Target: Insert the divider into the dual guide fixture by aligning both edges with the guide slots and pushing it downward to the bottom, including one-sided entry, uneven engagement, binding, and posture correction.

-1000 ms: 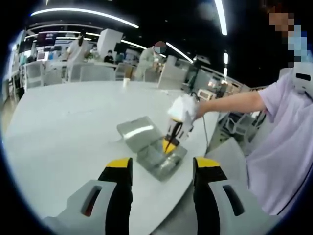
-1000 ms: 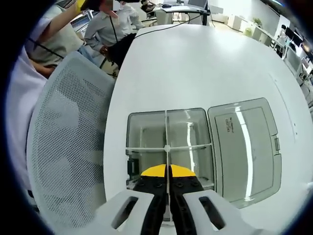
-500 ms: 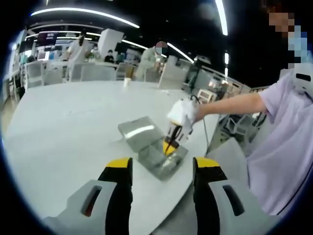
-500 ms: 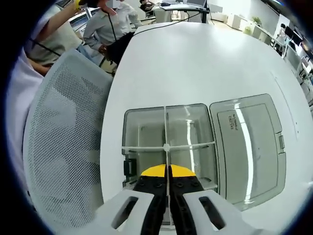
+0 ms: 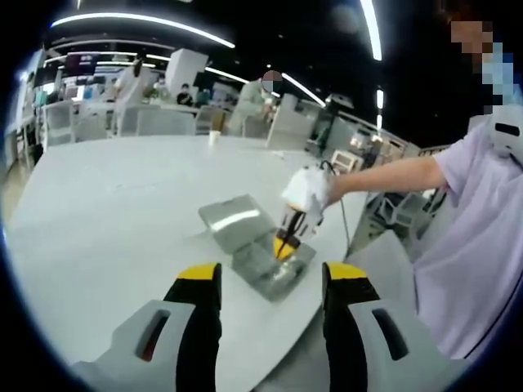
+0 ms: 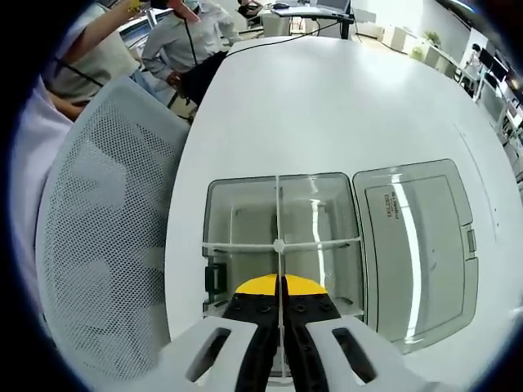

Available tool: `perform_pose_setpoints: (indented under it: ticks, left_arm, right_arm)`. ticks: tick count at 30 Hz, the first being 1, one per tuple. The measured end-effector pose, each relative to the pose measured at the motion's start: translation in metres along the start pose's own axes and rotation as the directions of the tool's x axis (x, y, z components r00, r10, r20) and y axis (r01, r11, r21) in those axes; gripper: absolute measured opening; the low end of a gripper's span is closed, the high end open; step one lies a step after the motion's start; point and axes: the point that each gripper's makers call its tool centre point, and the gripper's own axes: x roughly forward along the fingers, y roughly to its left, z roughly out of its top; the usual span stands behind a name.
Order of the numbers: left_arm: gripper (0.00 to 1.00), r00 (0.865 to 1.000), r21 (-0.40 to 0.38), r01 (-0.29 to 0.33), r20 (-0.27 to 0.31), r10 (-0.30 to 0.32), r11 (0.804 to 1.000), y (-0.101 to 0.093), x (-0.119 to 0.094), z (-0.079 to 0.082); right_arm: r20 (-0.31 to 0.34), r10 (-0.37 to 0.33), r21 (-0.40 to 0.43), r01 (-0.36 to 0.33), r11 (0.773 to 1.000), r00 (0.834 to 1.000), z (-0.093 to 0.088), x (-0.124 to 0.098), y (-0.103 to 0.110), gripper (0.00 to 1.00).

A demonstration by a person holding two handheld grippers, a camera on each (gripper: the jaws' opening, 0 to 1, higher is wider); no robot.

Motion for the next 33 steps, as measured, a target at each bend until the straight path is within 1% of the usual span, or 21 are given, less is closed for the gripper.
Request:
perform_pose_setpoints:
  ticks: [13, 19, 21, 24, 28, 29, 33]
  left_arm:
    - [0.48, 1.0, 0.004, -0.006, 0.007, 0.006, 1.0, 0.0011, -0.0022, 0.0028]
    - [0.48, 1.0, 0.005, -0.006, 0.008, 0.006, 1.0, 0.0011, -0.0021, 0.0033]
    - [0.48, 1.0, 0.006, -0.005, 0.008, 0.005, 1.0, 0.0002, -0.0019, 0.0033]
    - [0.48, 1.0, 0.005, -0.007, 0.009, 0.007, 1.0, 0.0002, -0.0027, 0.0037]
    - [0.48, 1.0, 0.006, -0.01, 0.011, 0.01, 1.0, 0.0005, -0.004, 0.0044]
    - [0.48, 1.0, 0.006, -0.01, 0.011, 0.01, 1.0, 0.0006, -0.0042, 0.0044]
    - [0.48, 1.0, 0.008, -0.016, 0.008, 0.016, 1.0, 0.0017, -0.0053, 0.0039]
  right_arm:
    - [-0.02, 0.005, 0.028, -0.004, 1.0, 1.0, -0.0001, -0.0001, 0.0003, 0.0]
    - [-0.017, 0.002, 0.045, -0.002, 0.999, 1.0, -0.0004, 0.0003, 0.0005, 0.01]
    - [-0.009, 0.009, 0.053, -0.009, 0.999, 1.0, 0.0017, 0.0014, 0.002, 0.03]
    - [-0.008, 0.002, 0.045, -0.001, 0.999, 1.0, 0.0038, 0.001, 0.0011, 0.02]
    - [0.006, 0.006, 0.054, -0.006, 0.999, 1.0, 0.0065, -0.0012, 0.0009, 0.07]
    - [0.012, 0.009, 0.065, -0.009, 0.998, 1.0, 0.0072, -0.0024, 0.0008, 0.06]
    - [0.022, -0.005, 0.053, 0.004, 0.999, 1.0, 0.0084, -0.0084, 0.0001, 0.06]
